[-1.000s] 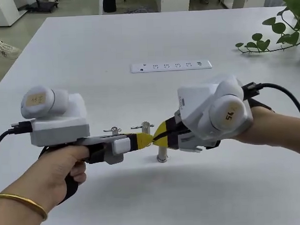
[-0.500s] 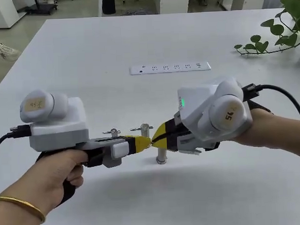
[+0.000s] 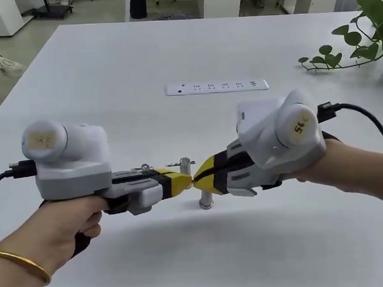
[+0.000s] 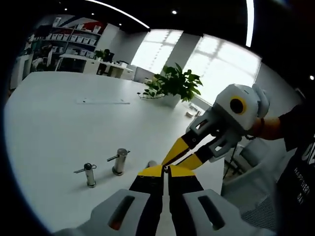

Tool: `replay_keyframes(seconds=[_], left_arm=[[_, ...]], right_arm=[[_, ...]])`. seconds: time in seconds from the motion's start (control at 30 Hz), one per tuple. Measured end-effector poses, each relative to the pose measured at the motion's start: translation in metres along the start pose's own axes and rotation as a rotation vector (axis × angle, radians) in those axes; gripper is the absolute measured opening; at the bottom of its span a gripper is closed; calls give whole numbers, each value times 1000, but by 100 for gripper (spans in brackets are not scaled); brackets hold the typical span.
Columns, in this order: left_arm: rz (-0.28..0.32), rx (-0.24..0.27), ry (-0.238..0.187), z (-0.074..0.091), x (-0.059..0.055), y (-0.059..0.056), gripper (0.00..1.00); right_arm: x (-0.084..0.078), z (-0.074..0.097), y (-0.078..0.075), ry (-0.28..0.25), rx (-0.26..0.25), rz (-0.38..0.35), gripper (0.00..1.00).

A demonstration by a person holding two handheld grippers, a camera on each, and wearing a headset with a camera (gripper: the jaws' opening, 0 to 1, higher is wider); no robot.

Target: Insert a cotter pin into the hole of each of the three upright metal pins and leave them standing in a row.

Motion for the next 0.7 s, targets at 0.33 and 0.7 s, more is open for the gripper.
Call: replay_keyframes(seconds=[0.33,0.7], left_arm=[[-44,-26,-39,3,-6,4,0],[-64,-70,-98,8,-7,2,0]], right_arm=[[-13,0,1,-56,41,-209,4],[-14,6,10,-156,129,-380,10]])
Point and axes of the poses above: the centre of the closed fingertips' face, and the gripper's own axes: z roughly backward along the fingers, y roughly to its left, x roughly out of its top, the point moved 5 cm from there along z, roughly backward along the fingers, and after that the axes turned 1 degree about x, right-handed, at the moved point
